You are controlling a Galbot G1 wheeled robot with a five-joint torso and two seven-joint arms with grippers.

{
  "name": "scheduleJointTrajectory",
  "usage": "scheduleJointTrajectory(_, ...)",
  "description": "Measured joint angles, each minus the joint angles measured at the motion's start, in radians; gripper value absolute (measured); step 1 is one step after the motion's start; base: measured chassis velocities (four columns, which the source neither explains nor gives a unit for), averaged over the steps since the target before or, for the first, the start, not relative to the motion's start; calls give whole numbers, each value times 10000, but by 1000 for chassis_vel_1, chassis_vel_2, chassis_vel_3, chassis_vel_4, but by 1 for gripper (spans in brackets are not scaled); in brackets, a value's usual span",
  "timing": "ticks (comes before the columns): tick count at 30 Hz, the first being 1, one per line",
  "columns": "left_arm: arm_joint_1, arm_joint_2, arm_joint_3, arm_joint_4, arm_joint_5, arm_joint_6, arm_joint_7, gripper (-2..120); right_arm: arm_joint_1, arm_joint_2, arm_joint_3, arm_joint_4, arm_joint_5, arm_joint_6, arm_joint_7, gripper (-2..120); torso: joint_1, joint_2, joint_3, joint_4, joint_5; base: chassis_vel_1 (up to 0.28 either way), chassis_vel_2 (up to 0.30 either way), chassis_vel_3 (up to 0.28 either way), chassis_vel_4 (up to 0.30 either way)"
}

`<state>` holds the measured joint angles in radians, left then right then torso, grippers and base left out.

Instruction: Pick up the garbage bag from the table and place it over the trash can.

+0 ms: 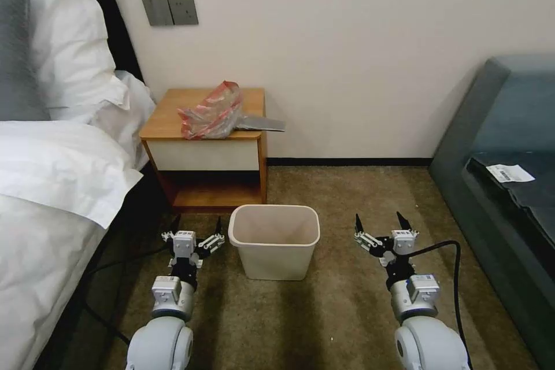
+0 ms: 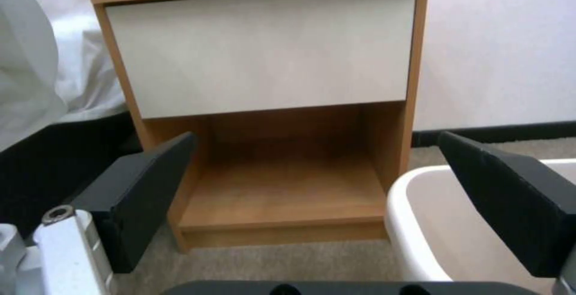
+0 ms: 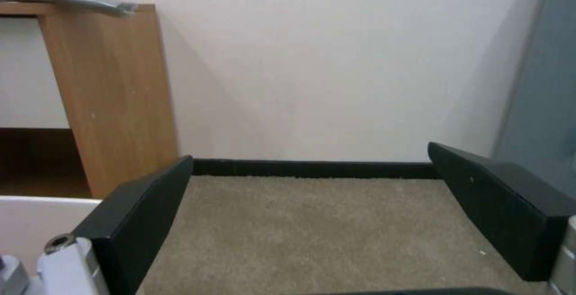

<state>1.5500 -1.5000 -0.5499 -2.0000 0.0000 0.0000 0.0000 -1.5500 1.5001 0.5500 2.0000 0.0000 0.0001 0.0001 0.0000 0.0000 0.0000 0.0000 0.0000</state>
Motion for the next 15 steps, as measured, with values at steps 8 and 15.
scheduleJointTrajectory(8,0,0,0,0,0,0,0,100,0,0,0,0,0,0,0,100,0,0,0,0,0,0,0,0,0)
scheduleJointTrajectory(15,0,0,0,0,0,0,0,100,0,0,0,0,0,0,0,100,0,-1,0,0,0,0,0,0,0)
